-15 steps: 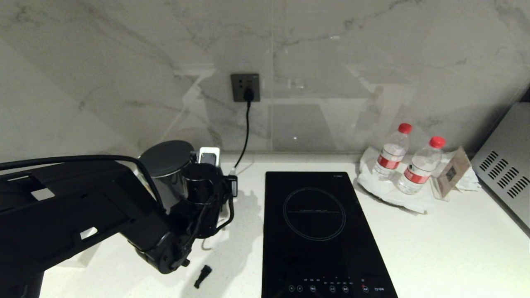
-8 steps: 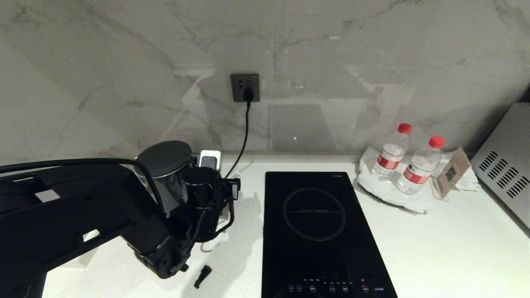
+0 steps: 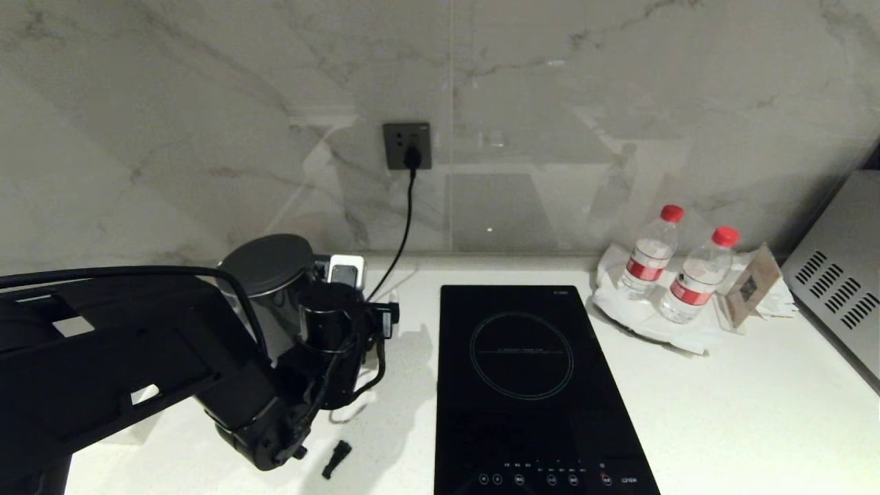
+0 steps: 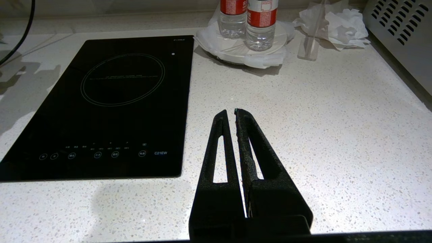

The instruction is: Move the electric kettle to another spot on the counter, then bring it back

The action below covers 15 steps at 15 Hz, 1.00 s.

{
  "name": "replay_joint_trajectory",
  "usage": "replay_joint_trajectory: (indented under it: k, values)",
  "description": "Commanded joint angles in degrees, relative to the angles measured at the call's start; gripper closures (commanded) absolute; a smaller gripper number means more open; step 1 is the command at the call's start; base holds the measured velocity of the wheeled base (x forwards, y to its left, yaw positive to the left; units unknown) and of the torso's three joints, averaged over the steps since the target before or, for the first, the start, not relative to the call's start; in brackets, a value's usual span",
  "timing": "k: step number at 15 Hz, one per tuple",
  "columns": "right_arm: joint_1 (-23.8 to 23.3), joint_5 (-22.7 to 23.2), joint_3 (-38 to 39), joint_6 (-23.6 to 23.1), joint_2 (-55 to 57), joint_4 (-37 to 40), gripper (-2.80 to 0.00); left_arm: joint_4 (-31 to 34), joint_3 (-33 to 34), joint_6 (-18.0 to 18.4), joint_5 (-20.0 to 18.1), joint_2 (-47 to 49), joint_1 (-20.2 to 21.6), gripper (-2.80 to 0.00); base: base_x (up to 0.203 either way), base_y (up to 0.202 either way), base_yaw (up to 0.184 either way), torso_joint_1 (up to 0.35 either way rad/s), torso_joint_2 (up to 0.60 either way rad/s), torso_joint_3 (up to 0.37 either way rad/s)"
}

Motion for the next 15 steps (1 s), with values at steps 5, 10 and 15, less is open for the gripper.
replay_joint_trajectory:
  k: [5, 10, 15]
  values:
    - [0.0, 0.0, 0.0, 0.0, 0.1, 0.0, 0.0, -3.3, 5.2, -1.0, 0.2, -1.7, -0.9, -2.8, 0.0, 0.0, 0.0, 0.0, 0.0, 0.0]
    - [0.0, 0.0, 0.0, 0.0, 0.1, 0.0, 0.0, -5.1, 6.9, -1.0, 0.2, -1.4, -2.1, -2.8, 0.0, 0.0, 0.0, 0.0, 0.0, 0.0]
    - [0.0, 0.0, 0.0, 0.0, 0.1, 0.0, 0.0, -5.2, 7.3, -1.2, 0.5, -1.1, -4.3, -2.8, 0.0, 0.0, 0.0, 0.0, 0.0, 0.0]
